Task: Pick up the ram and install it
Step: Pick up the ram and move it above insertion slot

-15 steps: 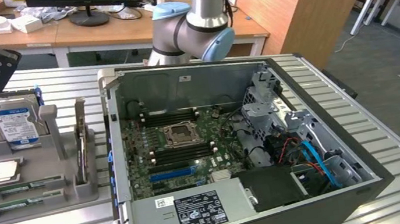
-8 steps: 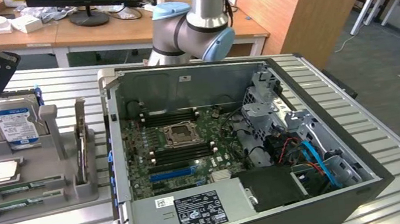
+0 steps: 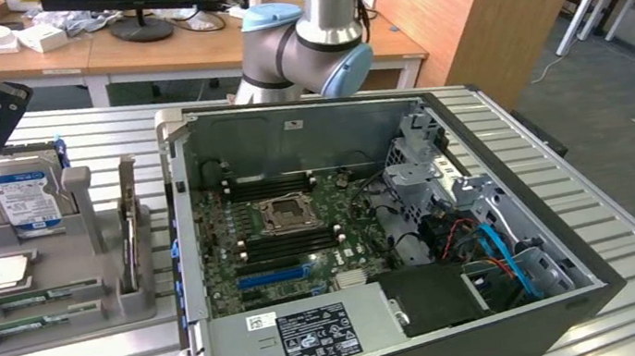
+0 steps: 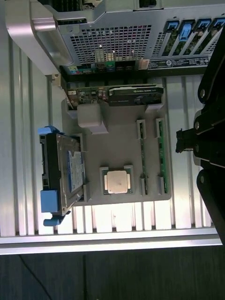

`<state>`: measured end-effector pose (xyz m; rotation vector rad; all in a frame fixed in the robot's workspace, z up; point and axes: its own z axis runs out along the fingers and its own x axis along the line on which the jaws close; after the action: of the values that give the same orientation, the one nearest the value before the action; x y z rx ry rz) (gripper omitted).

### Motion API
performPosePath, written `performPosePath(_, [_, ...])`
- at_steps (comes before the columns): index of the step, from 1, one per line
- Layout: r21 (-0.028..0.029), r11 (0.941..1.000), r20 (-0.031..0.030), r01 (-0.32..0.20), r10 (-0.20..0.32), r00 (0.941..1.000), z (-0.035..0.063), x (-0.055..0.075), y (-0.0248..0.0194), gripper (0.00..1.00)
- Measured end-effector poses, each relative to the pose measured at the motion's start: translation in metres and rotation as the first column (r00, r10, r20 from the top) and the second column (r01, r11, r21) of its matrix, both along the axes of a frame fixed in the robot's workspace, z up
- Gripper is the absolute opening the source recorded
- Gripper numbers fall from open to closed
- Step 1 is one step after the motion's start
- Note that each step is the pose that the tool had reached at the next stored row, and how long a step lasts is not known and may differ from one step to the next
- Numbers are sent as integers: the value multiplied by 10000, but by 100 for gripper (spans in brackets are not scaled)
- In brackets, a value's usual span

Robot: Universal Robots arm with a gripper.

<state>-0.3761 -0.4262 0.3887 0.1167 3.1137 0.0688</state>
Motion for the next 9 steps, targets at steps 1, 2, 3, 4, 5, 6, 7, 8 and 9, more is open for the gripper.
performPosePath(1, [0,10000,0,-1,1,10000,0,0,0,10])
performPosePath(2, [0,10000,0,-1,1,10000,0,0,0,10])
performPosePath(3, [0,10000,0,0,0,10000,0,0,0,10])
performPosePath(4, [0,10000,0,-2,2,10000,0,0,0,10])
performPosePath(5, [0,10000,0,-10,10,10000,0,0,0,10])
performPosePath(6, [0,10000,0,-41,41,10000,0,0,0,10])
performPosePath(7, [0,10000,0,-97,97,10000,0,0,0,10])
performPosePath(8, [-1,9998,0,-186,186,9998,0,-1,0,10])
performPosePath(9, [0,9996,0,-286,286,9996,0,0,0,10])
